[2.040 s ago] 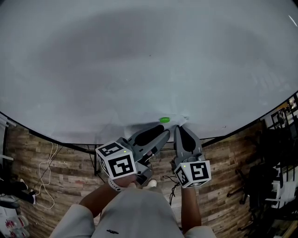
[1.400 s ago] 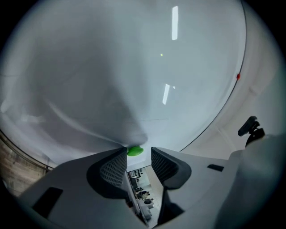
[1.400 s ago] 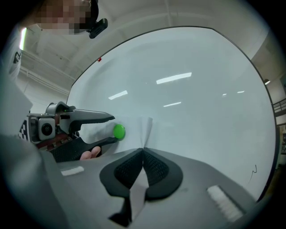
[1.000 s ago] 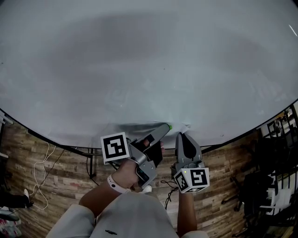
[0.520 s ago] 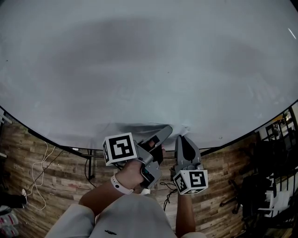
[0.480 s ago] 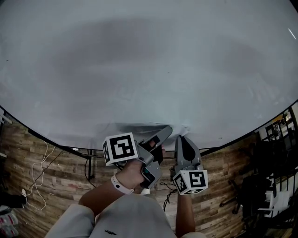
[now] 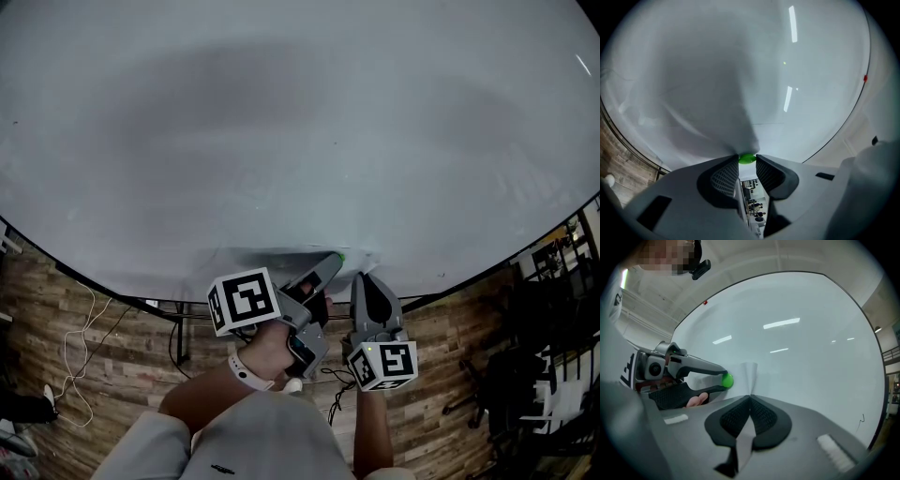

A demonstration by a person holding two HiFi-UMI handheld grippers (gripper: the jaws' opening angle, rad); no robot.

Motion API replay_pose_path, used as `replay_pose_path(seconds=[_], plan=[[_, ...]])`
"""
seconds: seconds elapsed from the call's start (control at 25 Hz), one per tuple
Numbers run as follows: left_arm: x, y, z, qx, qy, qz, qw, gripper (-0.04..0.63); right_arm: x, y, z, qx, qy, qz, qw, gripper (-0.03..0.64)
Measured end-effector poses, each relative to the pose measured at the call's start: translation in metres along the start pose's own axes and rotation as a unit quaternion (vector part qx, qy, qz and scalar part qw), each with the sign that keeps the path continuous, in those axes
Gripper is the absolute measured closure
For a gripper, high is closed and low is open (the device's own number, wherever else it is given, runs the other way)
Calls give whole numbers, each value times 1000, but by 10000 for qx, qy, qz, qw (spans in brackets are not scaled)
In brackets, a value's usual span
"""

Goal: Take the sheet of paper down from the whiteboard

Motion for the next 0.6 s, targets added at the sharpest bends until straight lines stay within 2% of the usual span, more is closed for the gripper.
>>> replay_pose_path(seconds=[0.6], plan=[[-12, 1, -3, 103, 10, 67, 9999, 480, -7, 3, 6, 48, -194, 11, 9998, 606]])
Point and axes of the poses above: the fingertips, and each gripper's own axes: x forward along the fingers, z to its right, y out of its top, the point moved 2 cm from there along -x, backward along the fingers, and after that the axes turned 8 degrees about -x, right-handed, at the moved point
